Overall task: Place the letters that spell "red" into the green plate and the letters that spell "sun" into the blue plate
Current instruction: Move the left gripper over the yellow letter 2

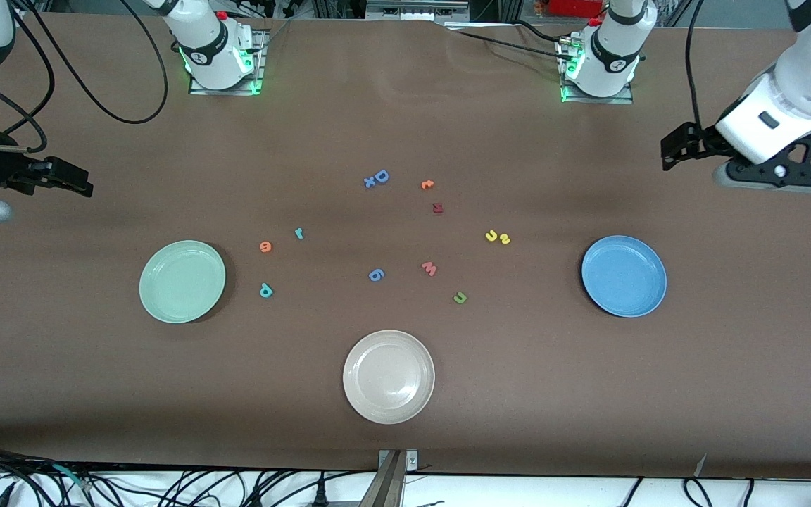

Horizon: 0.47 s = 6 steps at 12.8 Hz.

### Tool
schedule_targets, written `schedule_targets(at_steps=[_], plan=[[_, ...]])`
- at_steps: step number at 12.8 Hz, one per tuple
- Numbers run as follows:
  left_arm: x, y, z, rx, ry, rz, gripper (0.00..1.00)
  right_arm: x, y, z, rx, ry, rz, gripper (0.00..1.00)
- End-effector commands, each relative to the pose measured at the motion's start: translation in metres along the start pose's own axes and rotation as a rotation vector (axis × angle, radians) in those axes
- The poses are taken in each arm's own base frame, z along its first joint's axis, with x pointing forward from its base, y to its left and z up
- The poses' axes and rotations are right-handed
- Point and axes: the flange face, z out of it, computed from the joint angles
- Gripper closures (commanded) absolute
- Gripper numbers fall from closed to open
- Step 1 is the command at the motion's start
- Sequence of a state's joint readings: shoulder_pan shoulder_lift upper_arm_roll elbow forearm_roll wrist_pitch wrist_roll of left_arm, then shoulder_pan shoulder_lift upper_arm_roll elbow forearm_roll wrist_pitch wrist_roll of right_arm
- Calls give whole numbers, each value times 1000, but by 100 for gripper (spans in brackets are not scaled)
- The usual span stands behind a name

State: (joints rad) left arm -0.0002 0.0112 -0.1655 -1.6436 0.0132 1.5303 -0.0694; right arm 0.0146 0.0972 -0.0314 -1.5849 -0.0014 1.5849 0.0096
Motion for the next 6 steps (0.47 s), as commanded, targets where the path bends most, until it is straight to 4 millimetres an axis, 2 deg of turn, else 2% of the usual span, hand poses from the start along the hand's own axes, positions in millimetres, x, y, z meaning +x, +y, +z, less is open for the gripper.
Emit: schedule_targets(at_steps=[1,3,6], plan=[[8,30,11,-13,-35,67,0,-1,3,-2,-3,-6,-14,0],[22,47,31,-13,-58,98,0,-1,3,-2,-3,-6,-14,0],[51,58,61,-37,-98,173,0,-1,3,-1,-3,-7,-14,0]])
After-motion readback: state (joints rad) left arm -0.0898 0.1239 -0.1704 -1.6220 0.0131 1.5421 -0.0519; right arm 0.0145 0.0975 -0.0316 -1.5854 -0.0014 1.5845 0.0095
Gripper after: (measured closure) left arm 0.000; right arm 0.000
